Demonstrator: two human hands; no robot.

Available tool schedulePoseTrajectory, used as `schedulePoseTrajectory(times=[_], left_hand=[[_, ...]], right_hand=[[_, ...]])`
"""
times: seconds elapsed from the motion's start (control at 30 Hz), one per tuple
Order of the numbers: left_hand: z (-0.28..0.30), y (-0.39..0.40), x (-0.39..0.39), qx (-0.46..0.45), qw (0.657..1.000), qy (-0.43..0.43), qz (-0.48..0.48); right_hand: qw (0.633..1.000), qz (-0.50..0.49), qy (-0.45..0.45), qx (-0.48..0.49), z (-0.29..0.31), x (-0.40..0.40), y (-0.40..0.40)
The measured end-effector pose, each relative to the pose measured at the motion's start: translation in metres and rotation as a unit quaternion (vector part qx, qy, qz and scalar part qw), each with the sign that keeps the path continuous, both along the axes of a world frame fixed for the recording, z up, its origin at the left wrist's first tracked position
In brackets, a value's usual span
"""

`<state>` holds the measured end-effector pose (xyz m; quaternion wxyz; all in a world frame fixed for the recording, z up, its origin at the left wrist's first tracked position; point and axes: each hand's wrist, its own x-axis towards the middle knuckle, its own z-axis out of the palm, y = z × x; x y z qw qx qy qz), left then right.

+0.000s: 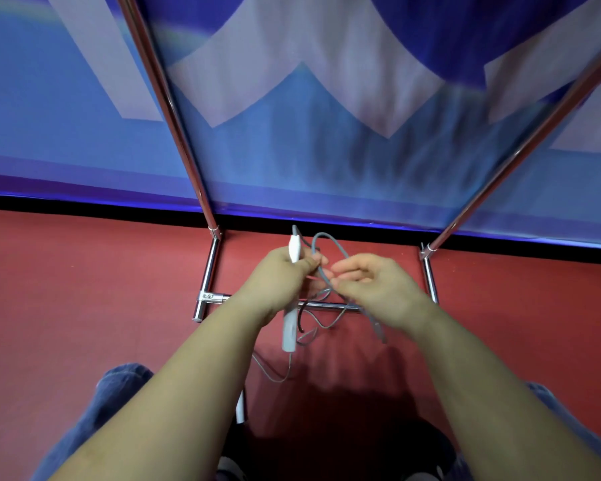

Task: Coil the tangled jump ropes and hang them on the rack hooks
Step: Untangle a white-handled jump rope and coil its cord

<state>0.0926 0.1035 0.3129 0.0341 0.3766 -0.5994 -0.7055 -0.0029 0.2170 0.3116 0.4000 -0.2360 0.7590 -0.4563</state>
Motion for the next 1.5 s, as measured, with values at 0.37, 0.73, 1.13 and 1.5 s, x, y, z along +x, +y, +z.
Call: schedulePoseTrajectory(times=[0.37,0.73,1.13,1.5], left_hand=[[0.015,-0.008,-0.005,0.173,0.961,0.118,0.179],[0.006,-0.009,-0.004,0.172,0.971,0.074,0.149],[0.008,0.014,-0.004,0.205,0.978,0.019,-0.027],[0.008,0.014,-0.002,0.111,0.988,0.016,-0.105]], right_hand=[[0.971,0.068,0.205,0.102,-0.022,-0.001,0.004],[0.996,-0.062,-0.068,0.011,-0.006,0.001,-0.003],[0.978,-0.161,-0.022,-0.128,0.006,0.0,-0.002],[0.943,-0.299,-0.059,-0.132,0.009,-0.012,-0.001]])
